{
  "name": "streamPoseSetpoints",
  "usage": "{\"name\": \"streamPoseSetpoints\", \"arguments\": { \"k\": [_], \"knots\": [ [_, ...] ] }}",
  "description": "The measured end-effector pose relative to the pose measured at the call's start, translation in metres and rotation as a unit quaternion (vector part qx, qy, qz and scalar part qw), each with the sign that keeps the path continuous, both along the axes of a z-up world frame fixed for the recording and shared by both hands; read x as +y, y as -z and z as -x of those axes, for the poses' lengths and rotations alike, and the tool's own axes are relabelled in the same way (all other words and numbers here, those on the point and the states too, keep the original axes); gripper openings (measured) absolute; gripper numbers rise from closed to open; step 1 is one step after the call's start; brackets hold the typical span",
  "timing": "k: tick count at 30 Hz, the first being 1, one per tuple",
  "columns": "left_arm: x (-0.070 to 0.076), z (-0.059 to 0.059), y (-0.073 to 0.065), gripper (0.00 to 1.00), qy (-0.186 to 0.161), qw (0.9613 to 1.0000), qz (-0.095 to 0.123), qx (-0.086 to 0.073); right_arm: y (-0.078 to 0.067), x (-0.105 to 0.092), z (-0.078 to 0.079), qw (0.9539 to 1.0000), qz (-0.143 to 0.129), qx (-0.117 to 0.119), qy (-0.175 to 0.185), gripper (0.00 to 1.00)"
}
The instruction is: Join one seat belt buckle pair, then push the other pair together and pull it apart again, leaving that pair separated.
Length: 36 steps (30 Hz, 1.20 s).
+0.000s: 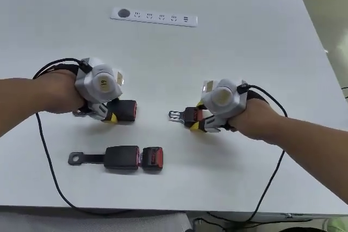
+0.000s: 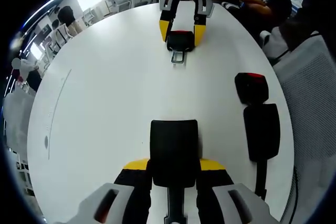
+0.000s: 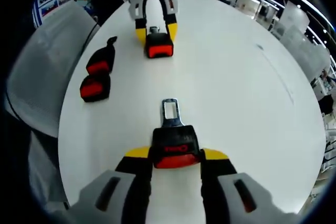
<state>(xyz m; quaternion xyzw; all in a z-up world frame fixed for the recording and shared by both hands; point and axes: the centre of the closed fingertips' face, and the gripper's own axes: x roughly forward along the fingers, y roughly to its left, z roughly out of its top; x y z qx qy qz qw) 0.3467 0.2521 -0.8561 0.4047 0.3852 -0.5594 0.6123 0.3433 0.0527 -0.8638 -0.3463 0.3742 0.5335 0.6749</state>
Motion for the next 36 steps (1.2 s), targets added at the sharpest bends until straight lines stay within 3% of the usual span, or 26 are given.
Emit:
{"name": "streamPoseSetpoints", "arguments": {
  "k": [6,9,14,21,25,27,28,29,30,33,36],
  "knots": [
    [0.001,0.001,-0.001,0.33,-0.003,1.0000,0.003,-0.004,0.001,-0.026,0.001,0.9996,0.020,0.016,0.009,0.37],
    [0.001,0.001,-0.001,0.33,-0.005,1.0000,0.003,-0.005,0.000,-0.031,0.001,0.9995,0.022,0.018,0.016,0.37],
    [-0.001,0.003,-0.002,0.33,0.006,0.9997,-0.005,-0.022,0.000,-0.029,-0.003,0.9995,0.030,0.006,0.011,0.42],
    [-0.001,0.002,-0.001,0.33,-0.006,0.9995,-0.015,-0.026,-0.001,-0.030,-0.004,0.9989,0.047,-0.010,0.003,0.44],
    [-0.003,0.003,-0.004,0.33,0.020,0.9982,-0.022,-0.052,-0.003,-0.029,-0.003,0.9983,0.053,-0.024,0.003,0.52],
    [-0.002,0.003,-0.006,0.36,0.031,0.9970,-0.020,-0.068,-0.003,-0.028,0.005,0.9989,0.037,-0.003,0.028,0.54],
    [-0.004,-0.001,-0.012,0.40,0.036,0.9953,-0.003,-0.090,-0.006,-0.028,0.004,0.9986,0.024,-0.009,0.046,0.55],
    [-0.002,-0.004,-0.016,0.42,0.020,0.9953,0.008,-0.094,-0.009,-0.029,0.002,0.9980,0.013,-0.015,0.061,0.56],
    [0.006,-0.005,-0.021,0.43,-0.024,0.9957,0.017,-0.088,-0.014,-0.030,0.002,0.9957,-0.008,-0.016,0.091,0.57],
    [0.017,0.002,-0.028,0.47,-0.061,0.9938,0.042,-0.082,-0.022,-0.035,0.011,0.9924,-0.032,-0.024,0.116,0.60],
    [0.034,0.022,-0.030,0.52,-0.074,0.9929,0.043,-0.083,-0.030,-0.037,0.025,0.9889,-0.055,-0.031,0.134,0.65]
  ]
}}
